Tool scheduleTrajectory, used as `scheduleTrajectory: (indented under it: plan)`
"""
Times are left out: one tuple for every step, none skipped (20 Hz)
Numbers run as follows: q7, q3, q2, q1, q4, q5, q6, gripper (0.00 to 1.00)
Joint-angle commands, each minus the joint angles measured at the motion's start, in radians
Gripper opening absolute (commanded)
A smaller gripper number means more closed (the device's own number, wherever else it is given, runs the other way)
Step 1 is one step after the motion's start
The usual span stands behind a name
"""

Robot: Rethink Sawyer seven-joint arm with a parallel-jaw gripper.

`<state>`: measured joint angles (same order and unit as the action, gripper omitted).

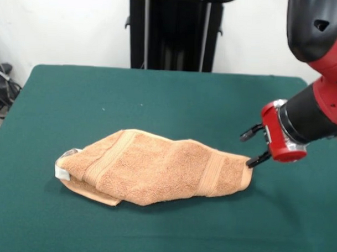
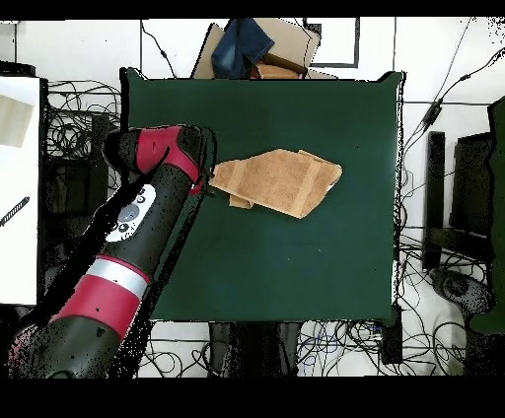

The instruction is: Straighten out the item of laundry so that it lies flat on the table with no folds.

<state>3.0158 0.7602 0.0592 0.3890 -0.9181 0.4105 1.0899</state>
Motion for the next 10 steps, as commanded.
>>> scheduleTrajectory:
  plan:
    - [-0.117,-0.186,-0.015,-0.005,-0.087,-0.056,0.002,1.0]
    - [-0.111,-0.189,-0.015,-0.006,-0.084,-0.057,0.007,1.0]
    - [-0.105,-0.192,-0.015,-0.007,-0.08,-0.059,0.011,1.0]
    - [-0.101,-0.195,-0.016,-0.008,-0.081,-0.061,0.008,1.0]
    - [-0.101,-0.198,-0.019,-0.009,-0.083,-0.063,0.006,1.0]
    - [-0.1,-0.199,-0.021,-0.011,-0.085,-0.066,0.004,1.0]
    - [-0.098,-0.2,-0.024,-0.013,-0.088,-0.07,-0.001,1.0]
    - [-0.097,-0.201,-0.027,-0.016,-0.092,-0.073,-0.007,1.0]
    - [-0.092,-0.204,-0.032,-0.016,-0.1,-0.077,-0.021,1.0]
    - [-0.081,-0.203,-0.033,-0.016,-0.1,-0.082,-0.025,1.0]
